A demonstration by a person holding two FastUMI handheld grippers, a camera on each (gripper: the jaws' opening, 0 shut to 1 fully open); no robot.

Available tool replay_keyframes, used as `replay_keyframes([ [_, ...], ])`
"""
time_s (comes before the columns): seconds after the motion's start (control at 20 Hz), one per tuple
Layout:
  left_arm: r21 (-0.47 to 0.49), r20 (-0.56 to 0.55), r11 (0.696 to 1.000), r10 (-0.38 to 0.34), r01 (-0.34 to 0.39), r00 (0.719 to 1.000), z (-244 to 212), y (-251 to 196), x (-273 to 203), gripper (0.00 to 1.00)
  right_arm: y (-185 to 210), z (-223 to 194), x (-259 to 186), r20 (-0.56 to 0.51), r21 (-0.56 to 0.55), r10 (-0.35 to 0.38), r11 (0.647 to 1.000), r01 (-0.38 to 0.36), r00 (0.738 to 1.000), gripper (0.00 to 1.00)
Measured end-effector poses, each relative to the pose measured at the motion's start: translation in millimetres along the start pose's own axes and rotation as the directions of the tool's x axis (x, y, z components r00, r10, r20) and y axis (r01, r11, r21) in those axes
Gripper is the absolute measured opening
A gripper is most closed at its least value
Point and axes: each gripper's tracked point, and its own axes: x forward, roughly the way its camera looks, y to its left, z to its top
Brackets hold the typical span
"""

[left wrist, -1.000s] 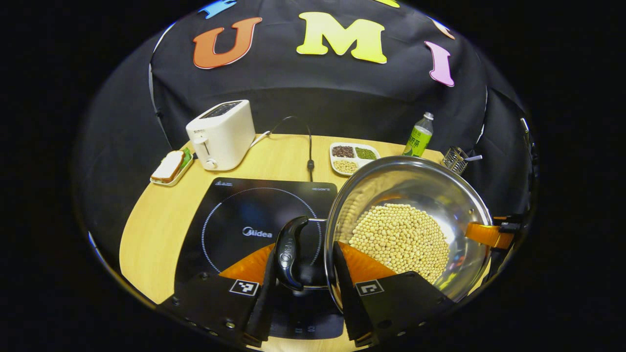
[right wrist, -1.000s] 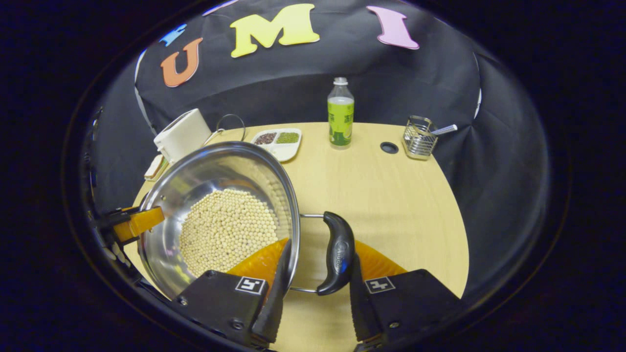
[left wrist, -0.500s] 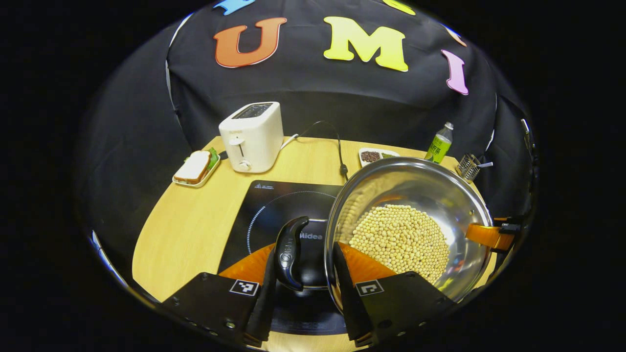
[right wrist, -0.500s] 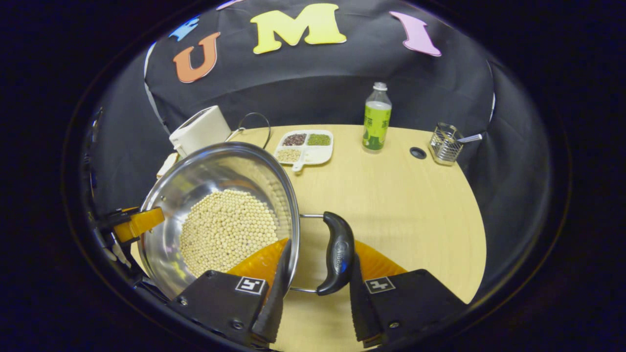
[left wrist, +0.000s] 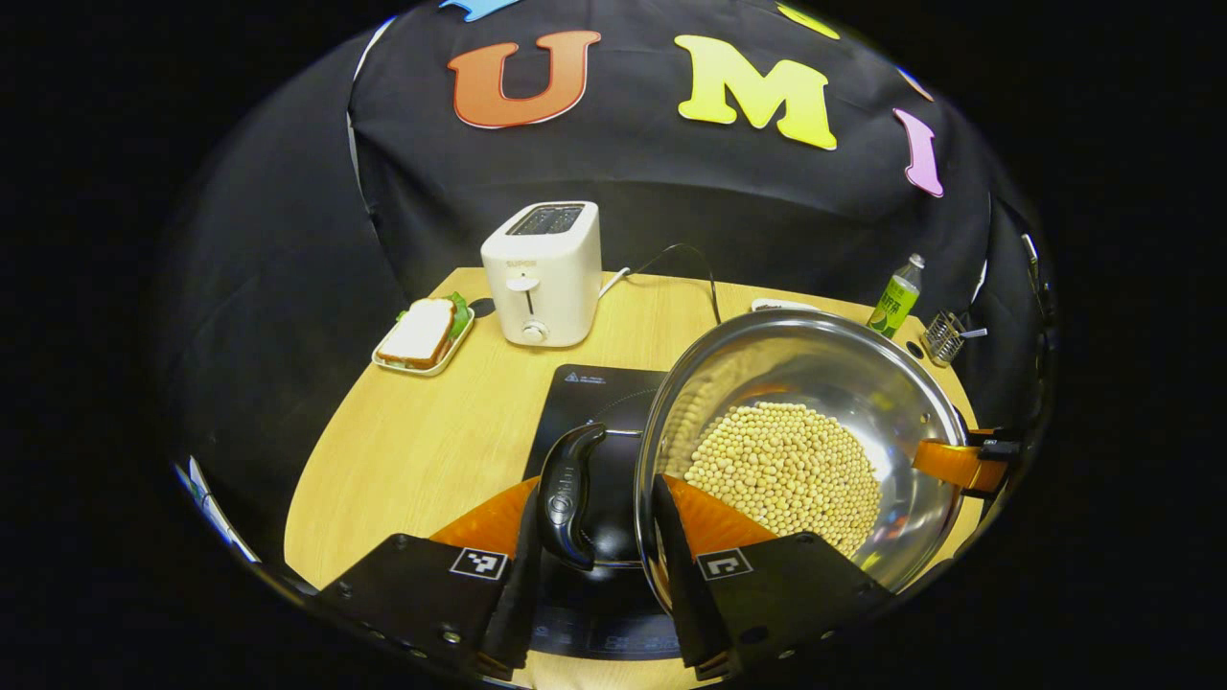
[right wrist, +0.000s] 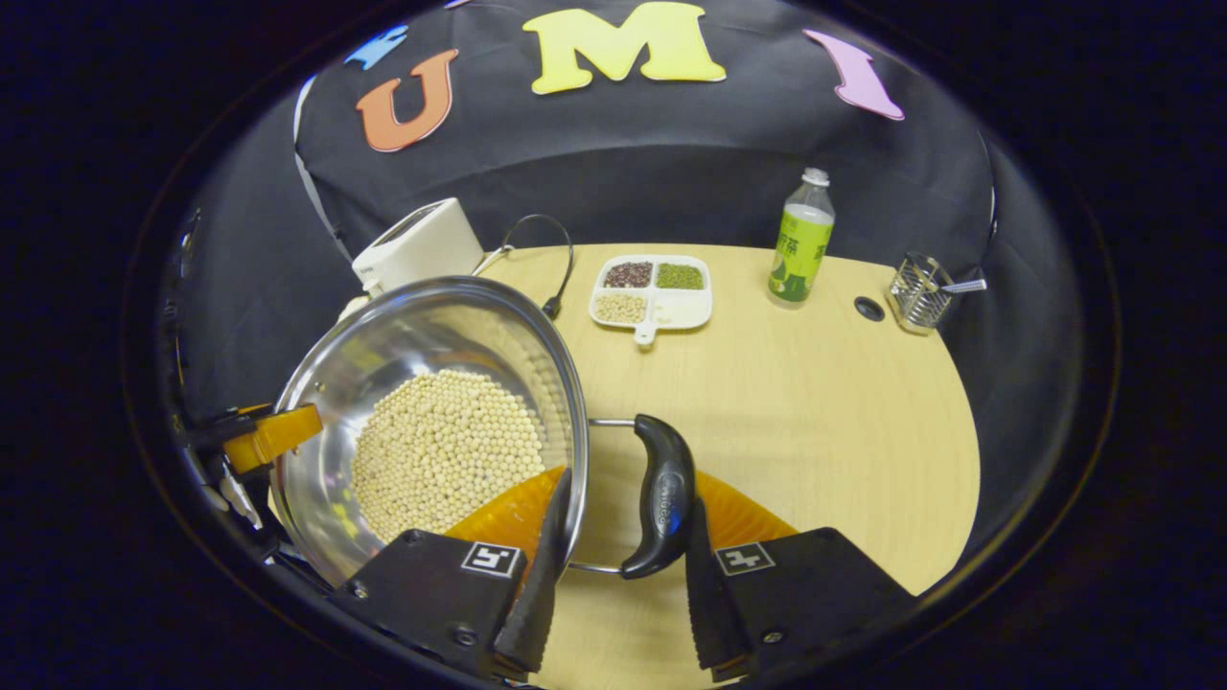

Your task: First push the handle of the pot to place it horizontally, then grasp the pot with both hands and set it on the induction cooktop.

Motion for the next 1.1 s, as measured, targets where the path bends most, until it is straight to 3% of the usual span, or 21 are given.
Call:
replay_keyframes([
  [0.6, -0.008, -0.038, 1.0, 0.012, -0.012, 0.999, 2.9, 55.8, 23.6, 0.57, 50.9, 2.1, 28.5, -0.032, 0.003, -0.004, 1.0, 0.004, 0.999, 0.58],
  [1.1, -0.009, -0.061, 1.0, -0.007, 0.006, 0.998, -0.4, 65.5, 49.1, 0.57, 59.9, -0.4, 48.1, -0.055, 0.002, -0.024, 1.0, 0.024, 0.998, 0.58],
])
